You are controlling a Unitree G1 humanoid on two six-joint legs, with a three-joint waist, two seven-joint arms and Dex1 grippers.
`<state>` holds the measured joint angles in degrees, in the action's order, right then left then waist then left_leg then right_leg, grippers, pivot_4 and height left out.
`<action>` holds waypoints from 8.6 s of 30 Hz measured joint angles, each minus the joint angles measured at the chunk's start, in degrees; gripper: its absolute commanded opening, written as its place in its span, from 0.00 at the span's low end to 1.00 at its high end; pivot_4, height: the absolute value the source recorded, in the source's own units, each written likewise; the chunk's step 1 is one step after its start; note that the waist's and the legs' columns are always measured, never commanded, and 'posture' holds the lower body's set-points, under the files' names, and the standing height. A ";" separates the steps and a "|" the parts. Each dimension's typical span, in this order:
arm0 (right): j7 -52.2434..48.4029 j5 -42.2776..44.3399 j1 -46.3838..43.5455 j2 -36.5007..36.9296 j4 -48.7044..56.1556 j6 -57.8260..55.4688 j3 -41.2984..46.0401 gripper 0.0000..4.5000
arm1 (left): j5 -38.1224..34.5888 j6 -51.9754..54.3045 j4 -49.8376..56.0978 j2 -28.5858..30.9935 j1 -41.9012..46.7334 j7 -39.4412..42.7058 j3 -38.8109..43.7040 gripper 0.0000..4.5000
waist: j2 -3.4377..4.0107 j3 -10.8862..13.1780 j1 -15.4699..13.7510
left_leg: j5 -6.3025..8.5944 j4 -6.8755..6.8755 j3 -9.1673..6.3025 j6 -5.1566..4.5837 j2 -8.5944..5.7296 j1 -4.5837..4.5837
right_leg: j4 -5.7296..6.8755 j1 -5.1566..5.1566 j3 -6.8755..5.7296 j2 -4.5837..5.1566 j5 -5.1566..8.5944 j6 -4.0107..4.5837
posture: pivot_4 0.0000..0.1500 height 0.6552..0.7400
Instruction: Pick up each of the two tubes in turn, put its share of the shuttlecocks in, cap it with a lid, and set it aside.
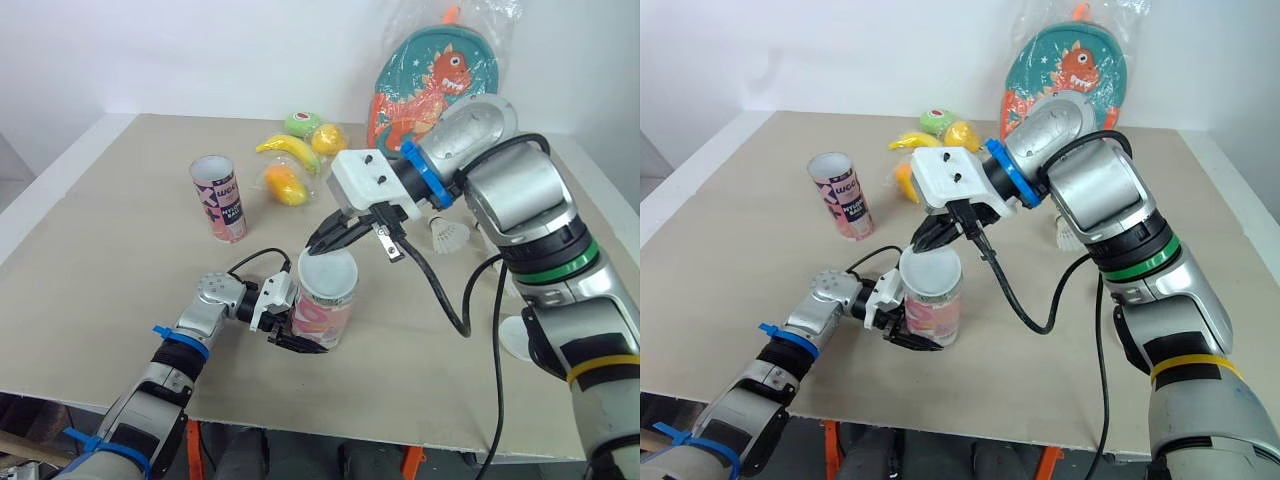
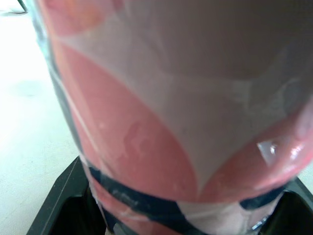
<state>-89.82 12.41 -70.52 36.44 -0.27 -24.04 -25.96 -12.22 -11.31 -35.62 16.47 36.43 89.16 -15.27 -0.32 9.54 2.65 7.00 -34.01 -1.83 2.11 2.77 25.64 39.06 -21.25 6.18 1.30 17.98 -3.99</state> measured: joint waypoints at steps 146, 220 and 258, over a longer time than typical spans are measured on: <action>4.58 -3.97 5.42 -2.90 2.55 -0.85 3.20 0.92 | 0.41 3.20 3.72 0.76 -2.10 -1.54 0.95 0.68 | -0.23 -0.11 0.12 | 0.01 0.44 0.03 0.03 0.03 -0.32 | -0.02 0.05 0.02 -0.01 0.16 0.28 | 1.00 1.00; 18.38 23.22 27.92 16.00 22.04 -23.45 31.68 0.99 | -2.98 9.93 6.25 8.80 -2.50 -1.33 4.50 1.00 | -0.40 0.07 0.21 | 0.27 0.52 -0.37 0.33 0.11 0.35 | -0.01 -0.11 -0.01 -0.36 0.31 0.38 | 1.00 1.00; 30.23 16.84 47.25 2.46 20.71 -13.18 16.43 0.99 | -22.01 25.83 41.47 22.31 -24.01 -10.05 21.93 1.00 | -0.89 0.75 -0.02 | 0.28 0.38 -0.51 0.51 0.34 0.48 | 0.02 -0.11 -0.15 -0.53 0.28 0.46 | 1.00 1.00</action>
<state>-59.59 29.25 -23.27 38.90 20.44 -37.22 -9.53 -34.23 14.52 5.85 38.77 12.42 79.11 6.66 -1.21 10.29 2.63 7.28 -33.63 -2.34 2.62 3.10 26.12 39.08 -21.36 6.03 0.77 18.27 -3.53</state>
